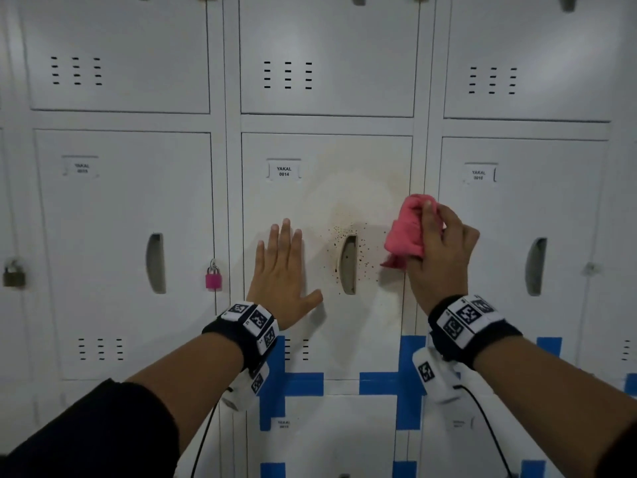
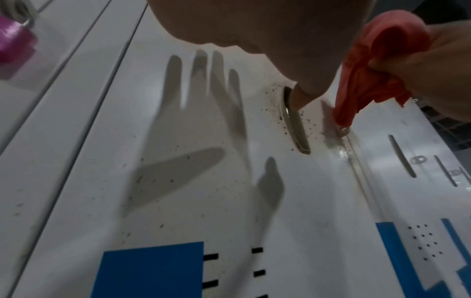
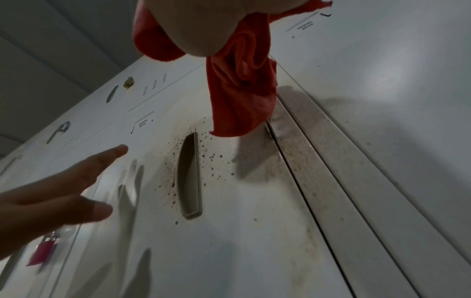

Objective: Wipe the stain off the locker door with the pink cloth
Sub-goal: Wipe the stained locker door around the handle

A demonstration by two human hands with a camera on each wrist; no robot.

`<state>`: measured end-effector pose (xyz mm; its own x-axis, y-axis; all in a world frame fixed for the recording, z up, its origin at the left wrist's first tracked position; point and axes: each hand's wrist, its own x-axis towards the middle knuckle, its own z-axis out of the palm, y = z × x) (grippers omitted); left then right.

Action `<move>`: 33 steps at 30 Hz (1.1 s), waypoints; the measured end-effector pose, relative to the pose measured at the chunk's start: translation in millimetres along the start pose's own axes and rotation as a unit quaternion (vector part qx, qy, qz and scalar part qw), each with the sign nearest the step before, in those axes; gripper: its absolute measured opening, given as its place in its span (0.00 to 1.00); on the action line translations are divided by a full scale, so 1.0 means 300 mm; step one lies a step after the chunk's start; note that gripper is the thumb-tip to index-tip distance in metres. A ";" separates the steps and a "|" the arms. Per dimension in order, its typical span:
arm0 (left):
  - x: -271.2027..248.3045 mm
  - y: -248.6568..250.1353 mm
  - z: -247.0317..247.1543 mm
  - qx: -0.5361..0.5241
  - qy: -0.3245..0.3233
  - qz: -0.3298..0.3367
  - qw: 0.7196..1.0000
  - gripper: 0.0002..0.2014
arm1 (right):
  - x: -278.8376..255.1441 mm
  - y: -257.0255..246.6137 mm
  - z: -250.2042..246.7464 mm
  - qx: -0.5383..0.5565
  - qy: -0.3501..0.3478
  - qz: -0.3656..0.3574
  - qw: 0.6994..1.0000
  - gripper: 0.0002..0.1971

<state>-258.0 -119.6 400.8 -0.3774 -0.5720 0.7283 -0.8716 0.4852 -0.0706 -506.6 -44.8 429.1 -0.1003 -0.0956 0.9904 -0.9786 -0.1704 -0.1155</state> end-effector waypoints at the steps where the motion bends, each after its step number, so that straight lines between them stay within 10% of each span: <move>1: 0.010 -0.007 0.012 0.005 -0.004 -0.005 1.000 0.57 | 0.019 0.000 0.013 -0.004 0.003 -0.009 1.000 0.35; 12: 0.033 -0.060 0.119 0.007 -0.024 -0.023 0.999 0.74 | 0.003 0.010 0.182 -0.073 -0.139 -0.084 0.984 0.36; 33: 0.048 -0.055 0.081 -0.006 -0.064 -0.026 0.998 0.81 | -0.128 0.054 0.205 -0.056 -0.088 -0.182 0.978 0.30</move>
<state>-256.6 -152.0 395.8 -0.3695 -0.6757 0.6379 -0.8876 0.4598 -0.0272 -507.5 -104.3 384.5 0.2815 -0.2172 0.9347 -0.9581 -0.1177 0.2612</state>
